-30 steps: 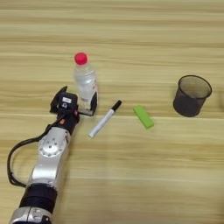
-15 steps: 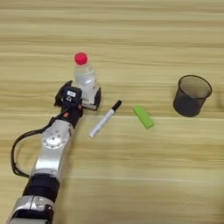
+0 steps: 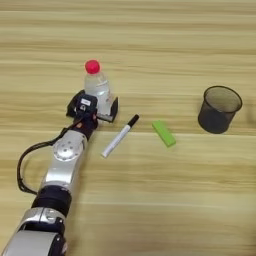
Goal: Move the objects on the table
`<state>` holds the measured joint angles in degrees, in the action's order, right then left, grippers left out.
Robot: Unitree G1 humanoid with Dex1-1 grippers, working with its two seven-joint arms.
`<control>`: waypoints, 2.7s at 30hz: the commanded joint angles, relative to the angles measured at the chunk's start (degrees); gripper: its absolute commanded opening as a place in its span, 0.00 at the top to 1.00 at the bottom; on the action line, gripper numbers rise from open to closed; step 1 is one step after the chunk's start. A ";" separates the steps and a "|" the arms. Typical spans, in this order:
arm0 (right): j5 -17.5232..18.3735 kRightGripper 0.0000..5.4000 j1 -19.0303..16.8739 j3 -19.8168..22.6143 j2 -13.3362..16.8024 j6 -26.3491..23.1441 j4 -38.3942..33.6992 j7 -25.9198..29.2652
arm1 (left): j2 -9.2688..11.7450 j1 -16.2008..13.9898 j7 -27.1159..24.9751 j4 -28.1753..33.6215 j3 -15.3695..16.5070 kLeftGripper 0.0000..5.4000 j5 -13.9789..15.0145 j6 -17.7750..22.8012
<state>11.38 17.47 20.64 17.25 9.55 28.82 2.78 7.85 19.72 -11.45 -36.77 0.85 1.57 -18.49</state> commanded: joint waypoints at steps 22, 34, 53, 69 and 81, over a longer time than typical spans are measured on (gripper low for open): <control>0.10 0.00 -0.50 0.18 -0.27 -0.40 -1.92 -0.53 | -0.31 1.56 -2.75 -2.59 1.13 0.31 1.35 -3.75; 0.05 0.00 -0.50 0.15 -0.38 -0.42 -2.03 -0.70 | -0.39 -0.55 -5.02 3.16 1.42 0.43 2.95 -3.41; -0.25 0.00 0.00 -0.35 -0.98 -0.14 -1.54 -1.62 | 1.89 -15.91 -20.53 30.98 -8.28 0.44 7.70 8.86; -0.51 0.00 0.04 -0.46 -1.52 -0.07 -2.00 -2.17 | 3.95 -20.07 -27.18 33.14 -14.90 0.44 6.57 8.22; -0.40 0.00 -0.16 -0.41 -1.49 -0.10 -2.40 -2.33 | 4.58 -19.61 -26.53 29.00 -16.37 0.35 3.81 6.67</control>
<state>10.99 17.28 20.29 15.88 9.51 27.17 0.54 11.86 -0.15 -38.01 -6.16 -14.65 7.08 -12.19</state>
